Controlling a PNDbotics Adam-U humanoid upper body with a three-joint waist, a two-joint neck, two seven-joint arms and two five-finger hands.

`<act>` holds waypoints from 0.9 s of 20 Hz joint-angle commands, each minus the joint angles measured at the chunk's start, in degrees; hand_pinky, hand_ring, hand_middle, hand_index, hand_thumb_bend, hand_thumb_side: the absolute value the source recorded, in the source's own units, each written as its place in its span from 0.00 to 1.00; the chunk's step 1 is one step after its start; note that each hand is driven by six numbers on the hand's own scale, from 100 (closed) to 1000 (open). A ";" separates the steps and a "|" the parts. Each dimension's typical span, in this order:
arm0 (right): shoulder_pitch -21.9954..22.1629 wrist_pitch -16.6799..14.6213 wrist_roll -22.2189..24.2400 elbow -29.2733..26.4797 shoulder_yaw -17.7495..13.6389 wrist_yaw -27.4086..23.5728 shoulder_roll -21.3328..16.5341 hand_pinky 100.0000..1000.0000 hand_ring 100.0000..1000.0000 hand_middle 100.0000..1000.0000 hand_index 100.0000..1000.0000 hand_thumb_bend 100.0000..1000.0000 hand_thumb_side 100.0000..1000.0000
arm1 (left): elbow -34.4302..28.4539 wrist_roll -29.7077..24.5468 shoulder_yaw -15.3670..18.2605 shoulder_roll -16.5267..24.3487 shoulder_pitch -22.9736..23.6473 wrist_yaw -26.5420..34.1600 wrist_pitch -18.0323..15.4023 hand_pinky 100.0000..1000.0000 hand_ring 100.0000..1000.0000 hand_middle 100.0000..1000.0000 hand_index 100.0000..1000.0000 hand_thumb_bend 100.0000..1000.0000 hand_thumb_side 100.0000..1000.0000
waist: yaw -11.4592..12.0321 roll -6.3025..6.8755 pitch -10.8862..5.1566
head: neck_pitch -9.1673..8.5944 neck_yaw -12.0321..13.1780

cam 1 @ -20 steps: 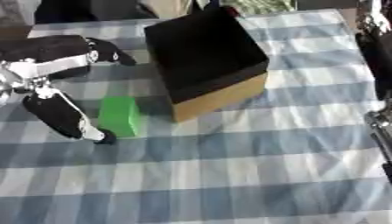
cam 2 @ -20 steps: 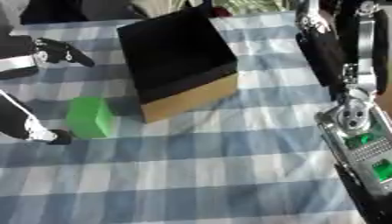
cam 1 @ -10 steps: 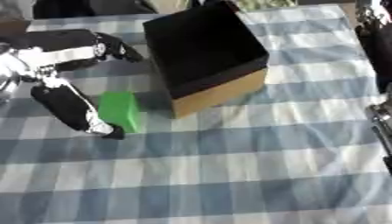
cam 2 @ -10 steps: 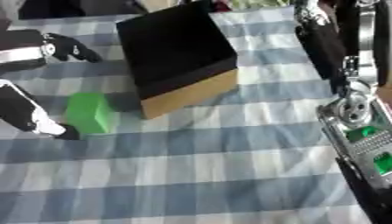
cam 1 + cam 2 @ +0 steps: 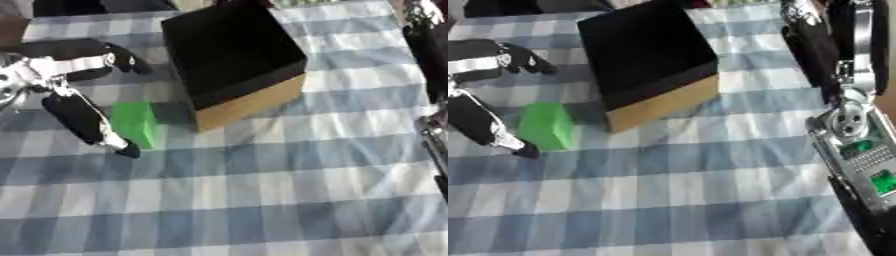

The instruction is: Pick up objects on the table and place them in the box.

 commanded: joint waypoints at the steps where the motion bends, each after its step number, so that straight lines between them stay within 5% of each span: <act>1: -0.67 -0.22 -0.11 -0.87 -0.14 -0.33 -1.33 0.83 0.71 0.61 0.77 0.00 0.55 | 1.04 -10.74 0.87 0.44 -1.03 -1.37 11.24 0.92 0.92 0.85 0.92 0.75 0.18 | 0.12 0.03 -0.75 | -0.62 -0.04; 18: -0.63 -0.44 -1.29 -0.87 0.06 -0.87 -1.50 0.83 0.71 0.61 0.78 0.00 0.56 | 6.77 -10.74 0.98 -1.52 -1.09 -5.43 10.52 0.92 0.90 0.81 0.88 0.70 0.15 | 0.20 -0.03 1.45 | -2.16 0.40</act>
